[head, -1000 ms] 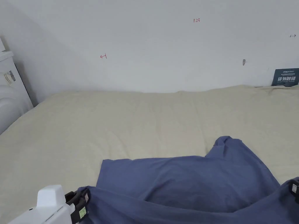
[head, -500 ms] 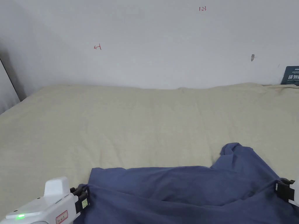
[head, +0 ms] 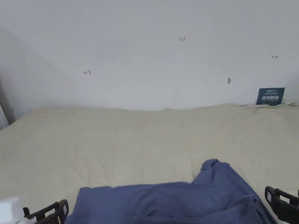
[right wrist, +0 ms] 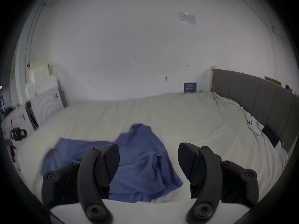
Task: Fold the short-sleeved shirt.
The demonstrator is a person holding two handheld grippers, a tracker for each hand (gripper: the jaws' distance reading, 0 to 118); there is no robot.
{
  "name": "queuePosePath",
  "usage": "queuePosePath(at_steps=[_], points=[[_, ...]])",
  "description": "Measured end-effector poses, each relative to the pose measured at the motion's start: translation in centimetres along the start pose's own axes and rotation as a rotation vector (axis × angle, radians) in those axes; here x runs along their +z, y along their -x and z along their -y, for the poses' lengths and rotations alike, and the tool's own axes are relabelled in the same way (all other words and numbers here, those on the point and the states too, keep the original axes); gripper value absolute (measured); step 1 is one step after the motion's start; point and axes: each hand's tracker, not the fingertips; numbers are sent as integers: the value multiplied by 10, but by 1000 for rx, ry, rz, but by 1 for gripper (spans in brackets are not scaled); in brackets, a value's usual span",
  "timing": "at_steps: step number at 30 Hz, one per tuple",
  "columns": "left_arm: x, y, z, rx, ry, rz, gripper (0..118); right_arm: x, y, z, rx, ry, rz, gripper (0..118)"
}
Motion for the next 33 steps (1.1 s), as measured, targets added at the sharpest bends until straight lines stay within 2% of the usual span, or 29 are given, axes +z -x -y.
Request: queuePosePath(at_steps=[3,6,9,11,13,14,15,17,18,20,23,27,33], points=[[56,-19,-1,-6,-53,63,99,51,9,3,-93,-14,-62,78],[95,-40,12,-35,-84,104,98,91,29,13,-74,-15,-59,78],[124,-58,36,-78,-107,85,97,126,45,32,-63,-15,-65,78],[140,-65,55,-88,-100,80,93,142,57,48,-48,-9,-75,78],[149,-64,69,-86,-66,80,76,156,66,63,-33,3,-58,77],[154,-64,77,-66,-51,72,65,162,72,70,-15,9,-53,73],[159,-62,83,-42,-40,77,47,167,75,76,-9,8,-46,56],[168,-60,94,-8,-21,76,26,174,81,89,2,25,-33,18],[171,-58,99,9,-11,76,14,176,83,93,-12,31,-34,7],[177,-57,112,9,-1,68,3,177,83,101,-59,85,-70,7],[174,-54,119,-12,39,42,1,175,82,106,-84,98,-74,6],[167,-50,120,2,47,27,1,176,84,104,-66,97,-81,6],[121,-36,129,12,77,6,1,174,84,100,-88,105,-107,6]])
